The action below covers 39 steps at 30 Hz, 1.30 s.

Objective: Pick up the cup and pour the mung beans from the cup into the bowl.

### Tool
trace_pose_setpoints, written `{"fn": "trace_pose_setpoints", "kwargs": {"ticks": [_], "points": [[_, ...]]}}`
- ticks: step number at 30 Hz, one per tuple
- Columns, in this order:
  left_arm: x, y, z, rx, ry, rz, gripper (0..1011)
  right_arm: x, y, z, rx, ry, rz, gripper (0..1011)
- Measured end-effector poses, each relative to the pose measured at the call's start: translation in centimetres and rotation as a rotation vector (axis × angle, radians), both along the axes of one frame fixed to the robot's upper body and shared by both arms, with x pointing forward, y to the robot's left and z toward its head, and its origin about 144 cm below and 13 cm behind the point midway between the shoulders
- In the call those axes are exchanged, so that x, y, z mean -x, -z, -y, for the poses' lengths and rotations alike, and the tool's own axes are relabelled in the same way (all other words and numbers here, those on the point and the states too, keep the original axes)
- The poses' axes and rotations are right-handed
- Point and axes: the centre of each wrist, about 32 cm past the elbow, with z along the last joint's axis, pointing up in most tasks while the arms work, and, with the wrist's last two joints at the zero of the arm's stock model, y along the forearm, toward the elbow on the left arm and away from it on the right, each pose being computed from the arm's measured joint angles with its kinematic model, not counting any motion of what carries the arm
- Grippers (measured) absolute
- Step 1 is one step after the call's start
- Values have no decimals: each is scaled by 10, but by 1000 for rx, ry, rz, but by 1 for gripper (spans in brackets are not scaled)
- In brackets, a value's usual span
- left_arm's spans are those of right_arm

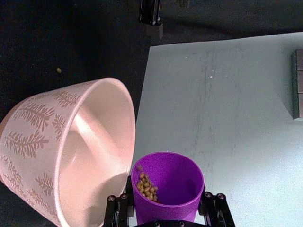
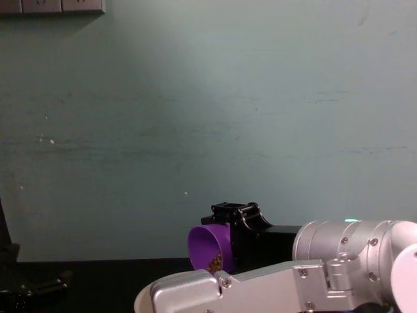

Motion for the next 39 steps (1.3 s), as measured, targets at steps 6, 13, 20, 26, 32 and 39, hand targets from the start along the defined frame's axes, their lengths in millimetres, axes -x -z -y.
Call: {"fn": "trace_pose_setpoints", "kwargs": {"ticks": [6,13,20,26,32,39], "points": [[0,0,0,0,0,0,1000,1,1,0,16,2,16,723],[0,0,0,0,0,0,1000,1,2,0,25,3,23,723],[0,0,0,0,0,0,1000,2,2,0,32,2,30,723],[0,0,0,0,0,0,1000,2,3,0,39,1,34,723],[0,0,0,0,0,0,1000,2,3,-1,47,-2,40,723],[0,0,0,0,0,0,1000,1,4,-2,54,-3,45,723]]}}
